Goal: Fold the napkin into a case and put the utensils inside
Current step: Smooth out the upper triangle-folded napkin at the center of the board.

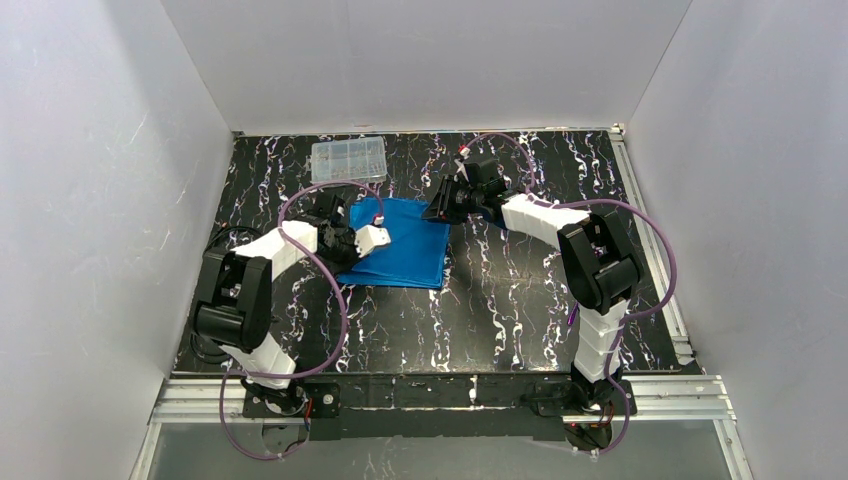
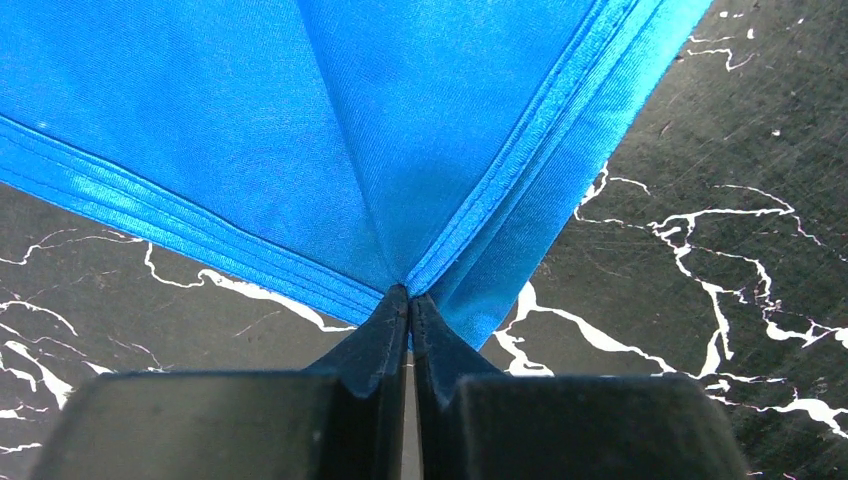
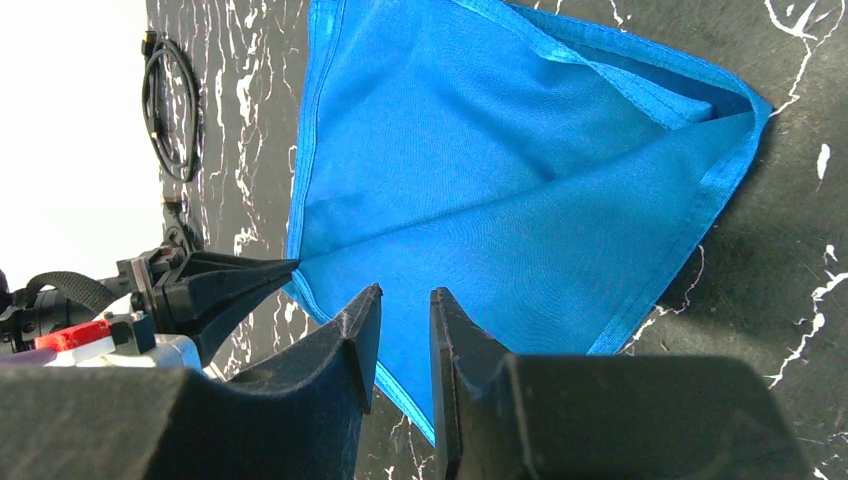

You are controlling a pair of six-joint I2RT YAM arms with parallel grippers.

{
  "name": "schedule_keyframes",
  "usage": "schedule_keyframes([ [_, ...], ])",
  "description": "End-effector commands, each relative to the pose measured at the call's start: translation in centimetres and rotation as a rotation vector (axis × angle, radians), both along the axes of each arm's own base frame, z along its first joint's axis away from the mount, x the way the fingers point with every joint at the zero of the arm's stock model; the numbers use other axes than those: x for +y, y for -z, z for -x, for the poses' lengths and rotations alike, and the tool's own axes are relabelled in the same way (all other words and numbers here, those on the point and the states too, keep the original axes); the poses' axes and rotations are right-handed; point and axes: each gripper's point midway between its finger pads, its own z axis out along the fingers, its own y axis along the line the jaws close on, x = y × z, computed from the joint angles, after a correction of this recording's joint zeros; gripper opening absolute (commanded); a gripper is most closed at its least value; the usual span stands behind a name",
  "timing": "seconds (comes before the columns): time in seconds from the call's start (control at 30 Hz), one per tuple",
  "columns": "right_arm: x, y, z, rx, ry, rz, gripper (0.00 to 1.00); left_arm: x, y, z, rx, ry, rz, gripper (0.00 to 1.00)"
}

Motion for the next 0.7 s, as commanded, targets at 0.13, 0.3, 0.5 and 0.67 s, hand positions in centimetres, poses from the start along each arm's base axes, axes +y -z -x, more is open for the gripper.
schedule_keyframes([
  [0.13,-0.7,-2.6,-1.5,-0.070,0.027,-0.028,0.33,0.5,-1.9,-0.1,-0.076,0.026,-0.011,0.00],
  [0.3,-1.2,-2.5,-3.2,-0.091,0.050,-0.016,0.33,0.6,-2.2,0.2,-0.101,0.051,-0.037,0.00],
  [0.5,-0.9,-1.2,-5.0,-0.091,0.038,0.004,0.33,0.8,-2.3,0.8,-0.102,0.061,-0.056,0.00],
  [0.67,0.7,-0.9,-5.9,-0.088,0.011,-0.003,0.34,1.1,-1.8,1.3,-0.090,0.072,-0.071,0.00],
])
